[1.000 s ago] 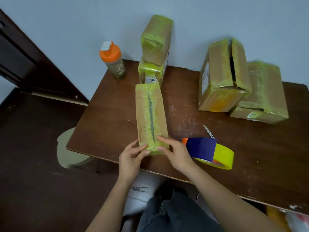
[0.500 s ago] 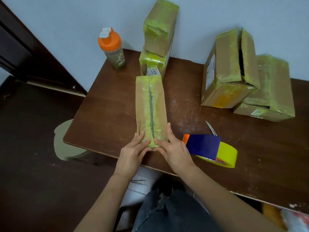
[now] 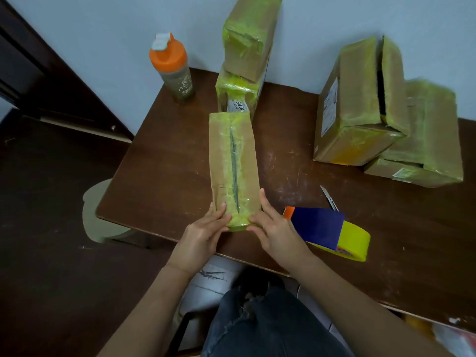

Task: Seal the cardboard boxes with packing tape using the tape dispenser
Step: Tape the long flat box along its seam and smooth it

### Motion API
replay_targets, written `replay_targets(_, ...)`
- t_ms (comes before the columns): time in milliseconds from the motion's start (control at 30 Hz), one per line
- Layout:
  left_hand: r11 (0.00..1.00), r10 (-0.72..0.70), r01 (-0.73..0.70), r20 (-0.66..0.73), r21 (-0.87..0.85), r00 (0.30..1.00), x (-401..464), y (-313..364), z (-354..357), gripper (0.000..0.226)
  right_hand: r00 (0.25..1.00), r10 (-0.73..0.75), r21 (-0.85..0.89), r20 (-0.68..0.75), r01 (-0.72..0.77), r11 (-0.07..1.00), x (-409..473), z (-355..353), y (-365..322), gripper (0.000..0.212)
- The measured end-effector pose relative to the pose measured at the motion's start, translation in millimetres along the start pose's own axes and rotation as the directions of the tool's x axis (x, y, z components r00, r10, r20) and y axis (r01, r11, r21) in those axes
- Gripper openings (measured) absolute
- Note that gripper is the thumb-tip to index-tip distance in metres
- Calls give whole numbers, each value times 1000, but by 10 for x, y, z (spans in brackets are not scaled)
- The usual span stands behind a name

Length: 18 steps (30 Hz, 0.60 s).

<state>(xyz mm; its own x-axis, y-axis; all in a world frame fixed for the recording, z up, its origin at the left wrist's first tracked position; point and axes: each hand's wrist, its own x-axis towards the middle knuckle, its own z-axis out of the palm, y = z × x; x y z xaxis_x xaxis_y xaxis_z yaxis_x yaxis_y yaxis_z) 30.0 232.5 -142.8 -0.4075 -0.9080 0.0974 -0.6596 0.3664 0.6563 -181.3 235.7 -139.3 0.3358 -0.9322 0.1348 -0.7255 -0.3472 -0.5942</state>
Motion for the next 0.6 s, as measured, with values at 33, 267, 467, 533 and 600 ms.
replay_targets(33, 1000, 14, -14, 15, 0, 1000, -2, -16, -21, 44, 1000, -6, 13, 1, 6, 1000, 1, -6, 8, 14)
replay_targets(267, 1000, 0, 1, 81, -4, 997, 7, -61, -44, 48, 997, 21, 80, 81, -27, 996, -2, -7, 75, 12)
replay_targets(467, 999, -34, 35, 31, -16, 999, 23, -57, -36, 49, 986, 67, 104, 150, -83, 991, 14, -96, 130, 19)
replay_targets(533, 999, -39, 39, 9, -13, 999, 25, -41, 20, 48, 985, 82, 126, 150, -101, 987, 3, -93, 84, 20)
replay_targets(600, 999, -43, 43, 17, -14, 999, 28, -43, 29, 47, 979, 120, 114, 165, -140, 984, 13, -104, 33, 23)
